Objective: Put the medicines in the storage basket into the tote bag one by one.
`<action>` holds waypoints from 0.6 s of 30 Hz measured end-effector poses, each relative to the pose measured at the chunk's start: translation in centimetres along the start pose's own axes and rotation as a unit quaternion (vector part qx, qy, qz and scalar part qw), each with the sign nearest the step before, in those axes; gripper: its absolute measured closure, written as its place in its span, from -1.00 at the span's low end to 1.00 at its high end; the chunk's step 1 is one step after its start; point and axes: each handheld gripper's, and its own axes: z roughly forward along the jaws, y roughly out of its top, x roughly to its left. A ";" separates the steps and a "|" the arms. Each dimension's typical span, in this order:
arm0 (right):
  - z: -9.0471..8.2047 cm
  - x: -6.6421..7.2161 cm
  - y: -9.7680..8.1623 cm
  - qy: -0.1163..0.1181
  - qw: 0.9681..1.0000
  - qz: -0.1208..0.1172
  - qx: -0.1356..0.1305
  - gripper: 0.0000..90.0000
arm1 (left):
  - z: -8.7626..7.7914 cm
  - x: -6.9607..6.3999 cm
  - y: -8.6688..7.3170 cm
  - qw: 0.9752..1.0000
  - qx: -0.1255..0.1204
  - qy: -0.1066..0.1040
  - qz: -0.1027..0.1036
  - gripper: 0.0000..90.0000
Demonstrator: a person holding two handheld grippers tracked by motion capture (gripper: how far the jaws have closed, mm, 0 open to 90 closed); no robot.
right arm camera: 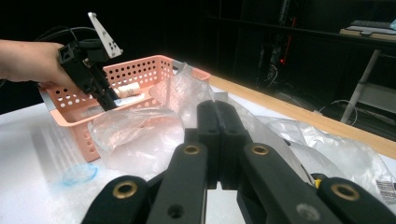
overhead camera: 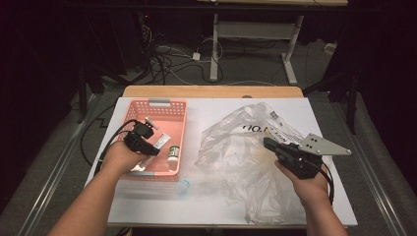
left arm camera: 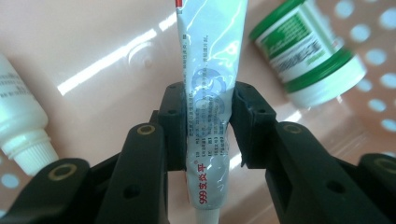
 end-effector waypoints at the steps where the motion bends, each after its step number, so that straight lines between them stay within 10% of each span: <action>1: 0.0 0.0 0.0 0.000 1.000 0.000 0.000 1.00 | -0.1 -0.1 0.0 1.000 -0.009 -0.003 -0.003 0.47; 18: 0.0 0.1 0.0 0.001 1.000 -0.001 -0.004 1.00 | -1.6 -0.8 -1.4 0.991 -0.134 -0.012 -0.005 0.47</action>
